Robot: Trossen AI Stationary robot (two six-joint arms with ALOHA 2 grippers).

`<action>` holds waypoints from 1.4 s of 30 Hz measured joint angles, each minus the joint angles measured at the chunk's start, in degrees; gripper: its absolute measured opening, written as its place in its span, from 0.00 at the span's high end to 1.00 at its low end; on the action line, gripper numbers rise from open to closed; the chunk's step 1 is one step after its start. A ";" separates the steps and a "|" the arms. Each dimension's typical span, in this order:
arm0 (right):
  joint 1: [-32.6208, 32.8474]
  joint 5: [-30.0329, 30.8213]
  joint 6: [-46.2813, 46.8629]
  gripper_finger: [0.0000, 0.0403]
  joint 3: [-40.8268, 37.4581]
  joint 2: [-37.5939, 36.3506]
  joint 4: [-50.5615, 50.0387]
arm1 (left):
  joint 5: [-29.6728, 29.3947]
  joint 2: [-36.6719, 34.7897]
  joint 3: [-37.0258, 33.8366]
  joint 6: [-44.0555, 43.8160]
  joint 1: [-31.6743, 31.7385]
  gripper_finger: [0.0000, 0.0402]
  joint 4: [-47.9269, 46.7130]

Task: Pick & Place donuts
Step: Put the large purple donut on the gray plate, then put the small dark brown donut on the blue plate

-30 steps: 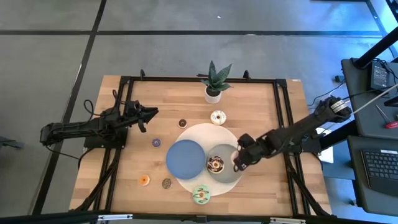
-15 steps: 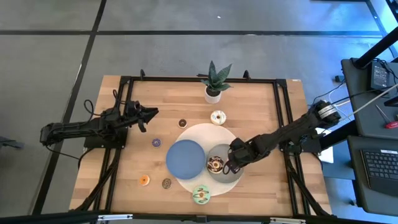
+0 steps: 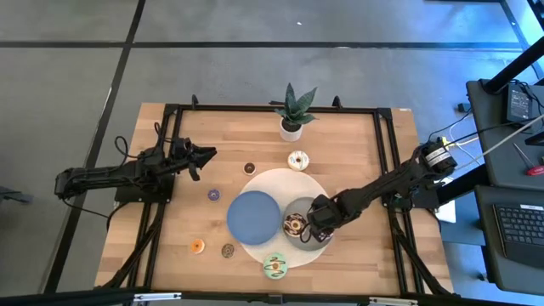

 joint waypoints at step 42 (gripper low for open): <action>2.01 25.09 -1.04 0.48 9.52 -12.82 -18.46 | 13.51 0.23 1.92 -22.84 -0.82 0.79 3.19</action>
